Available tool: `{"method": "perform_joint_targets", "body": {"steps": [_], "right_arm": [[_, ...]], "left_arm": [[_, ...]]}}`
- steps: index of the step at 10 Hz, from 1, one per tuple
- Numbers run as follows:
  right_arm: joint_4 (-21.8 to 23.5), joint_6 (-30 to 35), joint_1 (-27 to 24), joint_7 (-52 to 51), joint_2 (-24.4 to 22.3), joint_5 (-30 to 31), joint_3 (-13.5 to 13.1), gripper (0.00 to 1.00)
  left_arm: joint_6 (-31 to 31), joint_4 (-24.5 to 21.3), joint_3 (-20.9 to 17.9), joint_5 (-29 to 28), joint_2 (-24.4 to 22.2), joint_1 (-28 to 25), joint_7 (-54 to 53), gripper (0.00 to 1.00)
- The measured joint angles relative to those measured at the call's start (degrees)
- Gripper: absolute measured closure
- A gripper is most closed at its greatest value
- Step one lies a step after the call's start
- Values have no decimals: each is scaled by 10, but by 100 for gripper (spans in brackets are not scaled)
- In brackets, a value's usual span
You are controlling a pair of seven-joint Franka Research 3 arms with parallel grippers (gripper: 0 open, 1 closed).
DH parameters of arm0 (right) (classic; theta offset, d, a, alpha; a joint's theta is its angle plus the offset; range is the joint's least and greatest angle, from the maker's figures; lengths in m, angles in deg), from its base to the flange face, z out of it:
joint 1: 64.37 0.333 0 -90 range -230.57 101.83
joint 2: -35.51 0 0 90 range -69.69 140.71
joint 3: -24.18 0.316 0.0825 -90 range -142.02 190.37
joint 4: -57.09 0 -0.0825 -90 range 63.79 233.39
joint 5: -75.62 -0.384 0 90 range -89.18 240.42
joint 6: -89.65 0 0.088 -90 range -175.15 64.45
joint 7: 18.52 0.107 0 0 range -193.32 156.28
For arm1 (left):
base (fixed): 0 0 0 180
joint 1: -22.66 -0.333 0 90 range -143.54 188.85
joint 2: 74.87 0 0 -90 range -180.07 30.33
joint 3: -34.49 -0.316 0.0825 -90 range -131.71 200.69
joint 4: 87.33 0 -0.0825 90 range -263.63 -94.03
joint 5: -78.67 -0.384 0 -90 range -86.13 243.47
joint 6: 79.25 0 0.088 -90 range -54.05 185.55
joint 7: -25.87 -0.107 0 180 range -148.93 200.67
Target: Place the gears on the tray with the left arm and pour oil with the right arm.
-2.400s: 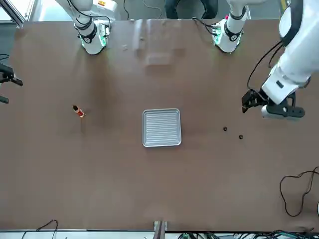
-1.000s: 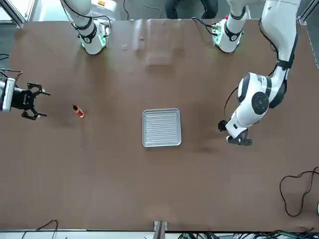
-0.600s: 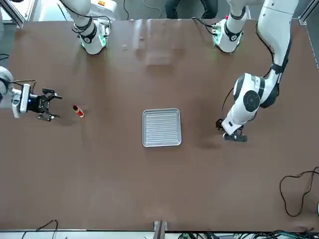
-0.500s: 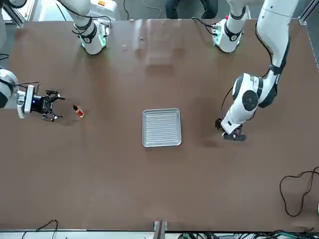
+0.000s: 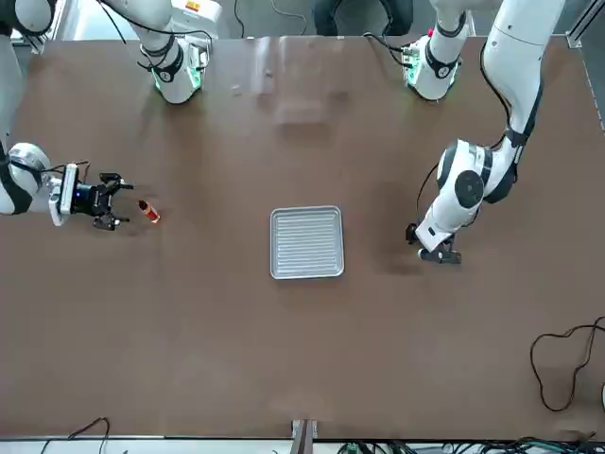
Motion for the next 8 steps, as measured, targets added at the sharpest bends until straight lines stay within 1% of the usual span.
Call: {"method": "perform_joint_targets", "body": {"steps": [3,6,8], "right_arm": [[-1,0,0,-23,34,-13,2,10],[-3,0,0,-29,56,-29,7,12],[-4,0,2,-31,58,-38,14,12]], "left_arm": [[0,-1,-1,-30,0,-23,0,19],[0,-4,0,-33,0,-28,0,22],[0,-5,0,-33,0,-28,0,25]]}}
